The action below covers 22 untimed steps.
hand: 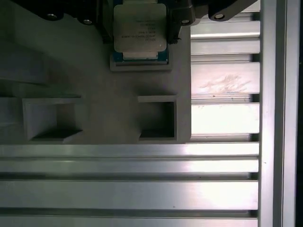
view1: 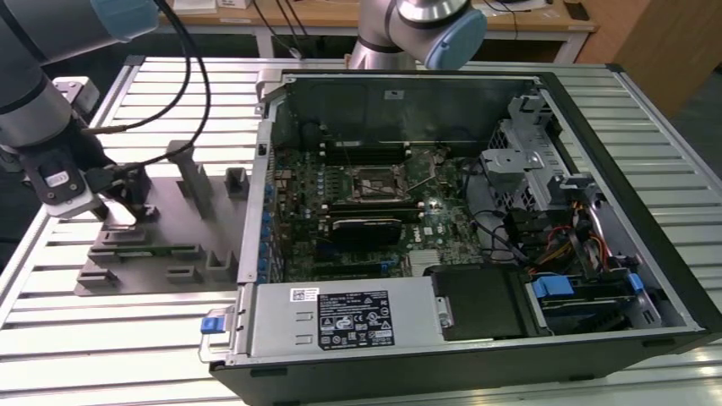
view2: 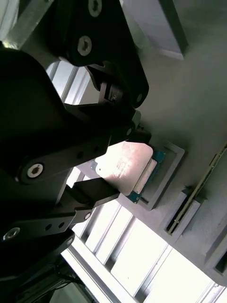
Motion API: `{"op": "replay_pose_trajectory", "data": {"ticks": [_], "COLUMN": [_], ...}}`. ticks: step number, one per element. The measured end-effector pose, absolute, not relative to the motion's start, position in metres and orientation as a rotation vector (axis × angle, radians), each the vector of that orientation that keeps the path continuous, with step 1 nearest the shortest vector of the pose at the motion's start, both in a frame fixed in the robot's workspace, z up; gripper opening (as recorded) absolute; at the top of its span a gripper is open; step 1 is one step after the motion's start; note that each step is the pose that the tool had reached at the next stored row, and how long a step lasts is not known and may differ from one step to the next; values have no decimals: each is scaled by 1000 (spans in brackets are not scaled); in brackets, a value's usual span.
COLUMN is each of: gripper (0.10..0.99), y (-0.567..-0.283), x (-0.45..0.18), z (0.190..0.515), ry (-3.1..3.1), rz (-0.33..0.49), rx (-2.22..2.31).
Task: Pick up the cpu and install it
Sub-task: 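Pick up the cpu and move it towards the insertion slot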
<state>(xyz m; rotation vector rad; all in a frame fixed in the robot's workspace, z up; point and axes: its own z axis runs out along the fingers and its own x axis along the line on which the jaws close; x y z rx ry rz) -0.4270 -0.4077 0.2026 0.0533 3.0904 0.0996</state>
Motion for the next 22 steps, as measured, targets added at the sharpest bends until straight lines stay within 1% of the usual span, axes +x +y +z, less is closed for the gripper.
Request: {"op": "replay_pose_trajectory", "data": {"ticks": [22], "gripper": [541], "y": [-406], "x": [-427], "z": [274], "ry": [3086], "rz": [110], "rx": [53]}}
